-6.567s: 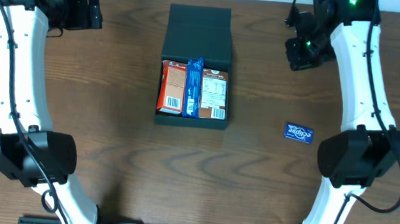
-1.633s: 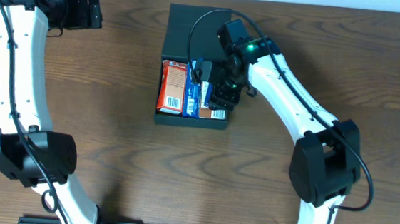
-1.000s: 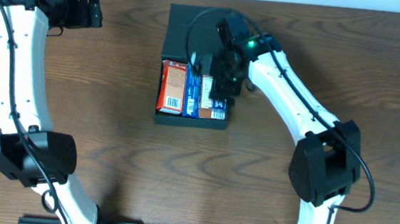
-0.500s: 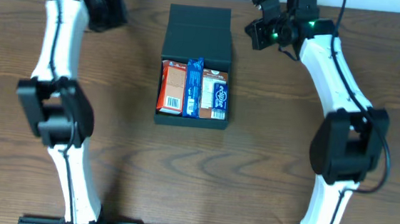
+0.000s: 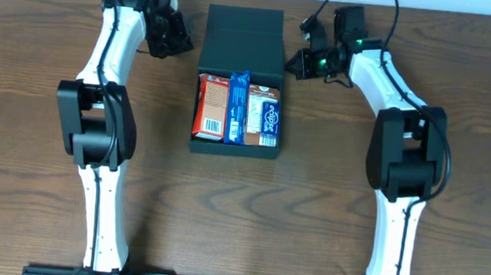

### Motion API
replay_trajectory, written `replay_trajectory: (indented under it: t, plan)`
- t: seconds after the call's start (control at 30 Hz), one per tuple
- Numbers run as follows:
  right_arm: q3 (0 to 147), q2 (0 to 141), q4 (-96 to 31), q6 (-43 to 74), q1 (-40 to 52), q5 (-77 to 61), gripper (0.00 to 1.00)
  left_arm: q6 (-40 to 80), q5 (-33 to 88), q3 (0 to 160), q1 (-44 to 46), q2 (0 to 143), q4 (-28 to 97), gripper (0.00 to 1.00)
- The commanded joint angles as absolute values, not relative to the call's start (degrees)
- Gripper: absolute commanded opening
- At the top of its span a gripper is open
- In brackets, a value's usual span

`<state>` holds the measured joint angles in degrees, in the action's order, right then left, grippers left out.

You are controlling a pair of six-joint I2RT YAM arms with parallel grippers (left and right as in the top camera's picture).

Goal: Pack container

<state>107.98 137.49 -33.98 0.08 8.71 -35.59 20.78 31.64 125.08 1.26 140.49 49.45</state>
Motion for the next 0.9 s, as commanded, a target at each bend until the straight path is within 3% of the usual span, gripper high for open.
replay_trajectory:
  t: [0.0, 0.5, 0.87]
  plan:
    - [108.20, 139.41, -33.54, 2.31, 7.40, -36.71, 0.01, 24.86, 33.56, 125.29, 0.86, 142.23, 48.73, 0.06]
    - [108.20, 142.54, -23.05, 4.47, 6.61, -51.57, 0.01, 29.02, 34.13, 125.29, 1.52, 142.23, 45.58, 0.06]
    - [108.20, 144.05, -22.26, 8.80, 6.63, -51.42, 0.01, 33.63, 34.61, 125.29, 1.37, 145.88, 45.54, 0.06]
